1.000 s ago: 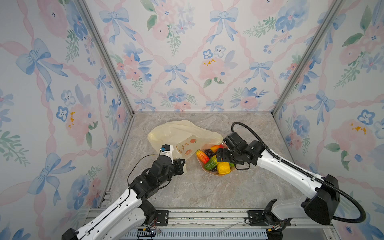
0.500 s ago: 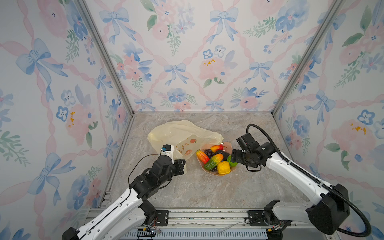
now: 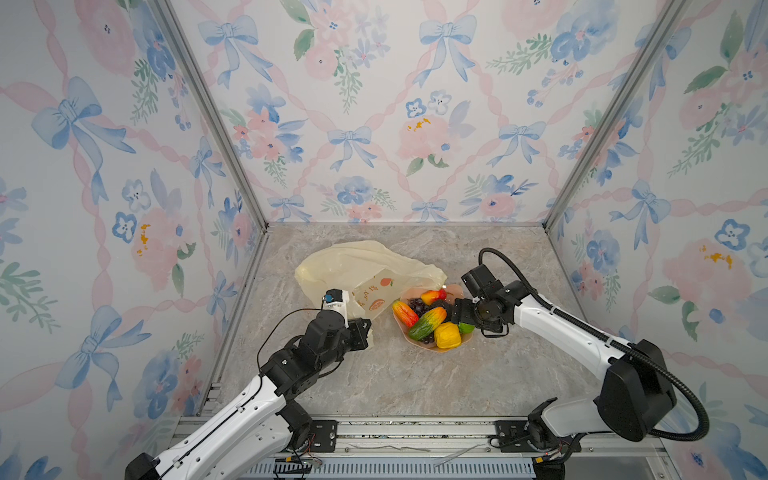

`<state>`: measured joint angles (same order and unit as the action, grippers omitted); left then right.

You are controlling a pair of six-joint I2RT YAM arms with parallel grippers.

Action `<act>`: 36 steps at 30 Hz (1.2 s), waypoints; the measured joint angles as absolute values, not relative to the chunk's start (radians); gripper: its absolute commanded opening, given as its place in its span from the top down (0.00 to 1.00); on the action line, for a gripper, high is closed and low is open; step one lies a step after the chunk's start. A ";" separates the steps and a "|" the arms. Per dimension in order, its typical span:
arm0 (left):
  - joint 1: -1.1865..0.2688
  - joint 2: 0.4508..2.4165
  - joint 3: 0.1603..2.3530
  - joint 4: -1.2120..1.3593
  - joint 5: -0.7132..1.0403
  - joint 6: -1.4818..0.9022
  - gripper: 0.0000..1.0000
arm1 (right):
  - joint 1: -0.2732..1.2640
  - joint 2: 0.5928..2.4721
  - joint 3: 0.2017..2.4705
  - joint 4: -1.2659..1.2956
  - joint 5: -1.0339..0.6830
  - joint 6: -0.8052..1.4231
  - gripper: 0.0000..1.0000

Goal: Place the fruits into the plastic bag
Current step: 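Grasp the green fruit in the bowl with the right gripper and lift it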

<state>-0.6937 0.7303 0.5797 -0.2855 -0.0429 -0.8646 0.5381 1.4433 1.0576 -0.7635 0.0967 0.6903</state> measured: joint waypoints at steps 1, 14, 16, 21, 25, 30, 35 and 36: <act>-0.694 0.730 0.580 -0.285 -0.043 -0.865 1.00 | 0.537 1.449 1.058 -0.759 0.097 0.688 0.08; -0.694 0.746 0.581 -0.285 -0.043 -0.864 1.00 | 0.532 1.493 1.057 -0.729 0.083 0.667 0.34; -0.694 0.752 0.582 -0.285 -0.043 -0.865 1.00 | 0.532 1.493 1.057 -0.729 0.083 0.668 0.38; -0.694 0.757 0.582 -0.285 -0.043 -0.865 1.00 | 0.532 1.482 1.057 -0.730 0.083 0.665 0.44; -0.694 0.757 0.582 -0.285 -0.043 -0.865 1.00 | 0.532 1.443 1.057 -0.731 0.084 0.666 0.46; -0.694 0.751 0.582 -0.285 -0.039 -0.865 1.00 | 0.532 1.374 1.057 -0.738 0.092 0.666 0.46; -0.694 0.727 0.582 -0.286 -0.035 -0.865 1.00 | 0.532 1.307 1.071 -0.775 0.113 0.668 0.46; -0.694 0.720 0.582 -0.286 -0.035 -0.865 1.00 | 0.532 1.288 1.075 -0.783 0.116 0.669 0.47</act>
